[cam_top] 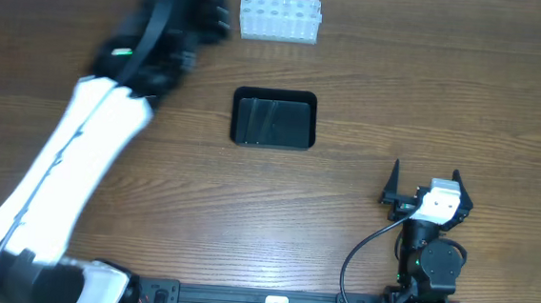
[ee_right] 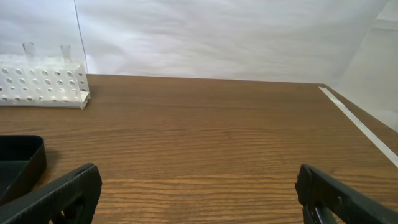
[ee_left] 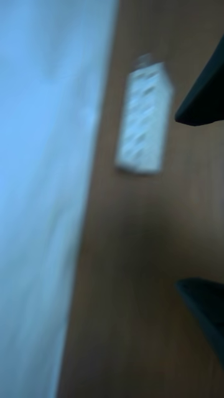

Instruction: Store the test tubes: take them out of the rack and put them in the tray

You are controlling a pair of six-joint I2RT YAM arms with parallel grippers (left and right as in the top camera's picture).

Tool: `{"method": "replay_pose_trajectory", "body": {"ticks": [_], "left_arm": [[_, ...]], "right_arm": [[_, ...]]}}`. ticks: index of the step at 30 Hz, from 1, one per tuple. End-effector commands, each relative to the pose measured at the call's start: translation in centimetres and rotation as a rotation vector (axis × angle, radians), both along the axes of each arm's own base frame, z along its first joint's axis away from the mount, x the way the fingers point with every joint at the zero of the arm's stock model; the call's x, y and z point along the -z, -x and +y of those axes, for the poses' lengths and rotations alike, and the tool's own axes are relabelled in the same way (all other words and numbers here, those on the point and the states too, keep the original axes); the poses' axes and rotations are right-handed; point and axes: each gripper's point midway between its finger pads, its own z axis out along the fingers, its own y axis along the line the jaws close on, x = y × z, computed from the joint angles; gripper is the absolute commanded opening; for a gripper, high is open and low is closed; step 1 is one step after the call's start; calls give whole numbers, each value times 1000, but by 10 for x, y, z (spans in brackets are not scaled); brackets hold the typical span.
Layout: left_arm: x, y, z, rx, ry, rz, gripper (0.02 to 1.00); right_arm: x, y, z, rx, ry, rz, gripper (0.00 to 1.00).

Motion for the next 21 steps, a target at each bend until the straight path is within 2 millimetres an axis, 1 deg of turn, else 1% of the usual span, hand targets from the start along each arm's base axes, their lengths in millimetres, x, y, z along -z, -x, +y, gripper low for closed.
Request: {"method": "replay_pose_trajectory", "body": {"ticks": [1, 4, 5, 7, 8, 9, 12, 14, 16, 21], "left_arm": [[-27, 15, 35, 72, -49, -71, 801], [-34, 32, 58, 74, -59, -139, 831], [-34, 39, 64, 81, -62, -166, 849], [-33, 54, 73, 96, -62, -219, 853], [-30, 67, 77, 108, -65, -263, 862], [-27, 78, 79, 120, -68, -304, 899], [-16, 107, 85, 116, -66, -400, 967], [-3, 125, 88, 116, -69, -453, 991], [9, 140, 87, 134, -88, -497, 998], [40, 168, 87, 136, -90, -561, 1000]], "right_arm": [[2, 0, -1, 3, 4, 0, 993], [2, 0, -1, 4, 4, 0, 993], [2, 0, -1, 3, 4, 0, 991], [2, 0, -1, 3, 4, 0, 991], [2, 0, -1, 4, 4, 0, 993], [2, 0, -1, 3, 4, 0, 993], [2, 0, -1, 4, 4, 0, 993], [2, 0, -1, 3, 4, 0, 991], [2, 0, -1, 4, 4, 0, 991], [2, 0, -1, 3, 4, 0, 991]]}}
